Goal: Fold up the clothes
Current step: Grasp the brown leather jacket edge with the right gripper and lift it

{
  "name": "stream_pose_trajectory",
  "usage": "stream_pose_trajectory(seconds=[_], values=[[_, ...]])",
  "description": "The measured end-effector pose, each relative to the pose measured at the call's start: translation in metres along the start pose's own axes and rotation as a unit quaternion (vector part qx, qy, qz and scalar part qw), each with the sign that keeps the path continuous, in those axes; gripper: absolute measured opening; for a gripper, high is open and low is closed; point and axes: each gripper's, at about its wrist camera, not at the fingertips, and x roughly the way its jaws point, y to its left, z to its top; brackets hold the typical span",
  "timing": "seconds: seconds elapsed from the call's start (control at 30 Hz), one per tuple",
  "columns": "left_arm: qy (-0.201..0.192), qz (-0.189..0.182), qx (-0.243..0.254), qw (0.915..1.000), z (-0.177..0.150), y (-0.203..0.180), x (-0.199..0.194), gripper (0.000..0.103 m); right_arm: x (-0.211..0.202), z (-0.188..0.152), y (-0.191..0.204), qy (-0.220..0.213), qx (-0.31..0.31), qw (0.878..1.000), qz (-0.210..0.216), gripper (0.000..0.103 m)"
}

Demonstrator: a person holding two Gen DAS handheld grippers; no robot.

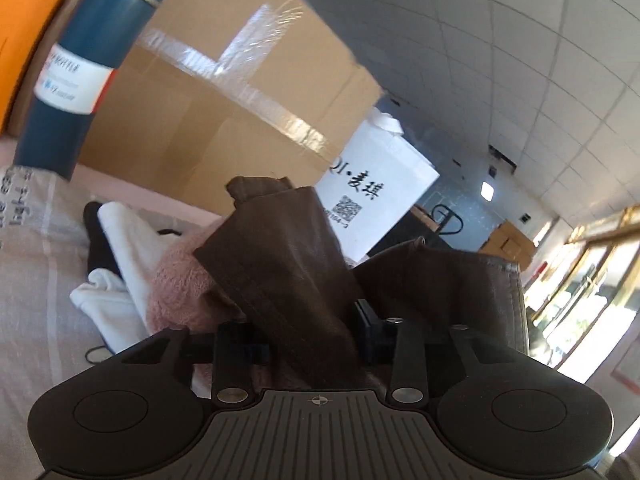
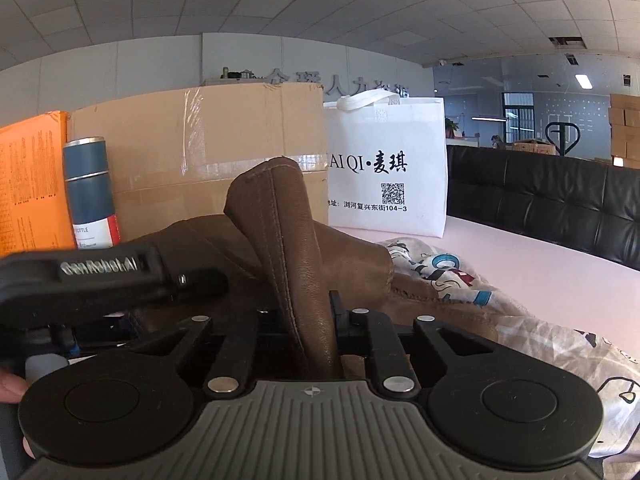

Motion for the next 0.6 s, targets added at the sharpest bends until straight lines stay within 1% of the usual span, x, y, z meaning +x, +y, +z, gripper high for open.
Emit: stream_pose_trajectory(seconds=[0.07, 0.13, 0.27, 0.33, 0.43, 0.53, 0.6], values=[[-0.013, -0.002, 0.036, 0.9993, -0.001, -0.011, -0.008, 0.021, -0.006, 0.004, -0.003, -0.016, -0.002, 1.0, -0.008, 0.006], [-0.027, -0.005, 0.051, 0.9983, 0.001, -0.02, -0.018, 0.017, -0.017, 0.01, -0.003, -0.039, -0.008, 0.999, -0.016, 0.005], [-0.064, -0.03, 0.048, 0.9964, 0.007, -0.03, -0.052, 0.011, -0.051, 0.031, 0.006, -0.105, -0.024, 0.994, -0.025, 0.004], [-0.076, -0.05, 0.035, 0.9952, 0.011, -0.031, -0.071, 0.011, -0.073, 0.043, 0.013, -0.135, -0.019, 0.991, -0.013, 0.004], [-0.094, -0.069, 0.025, 0.9929, 0.014, -0.032, -0.109, 0.01, -0.106, 0.056, 0.027, -0.169, -0.006, 0.985, 0.018, 0.004], [-0.113, -0.083, 0.017, 0.99, 0.02, -0.027, -0.148, 0.01, -0.136, 0.065, 0.048, -0.2, -0.005, 0.978, 0.052, 0.004], [-0.124, -0.081, 0.023, 0.9887, 0.026, -0.025, -0.166, 0.009, -0.151, 0.071, 0.064, -0.207, -0.001, 0.975, 0.079, 0.004]])
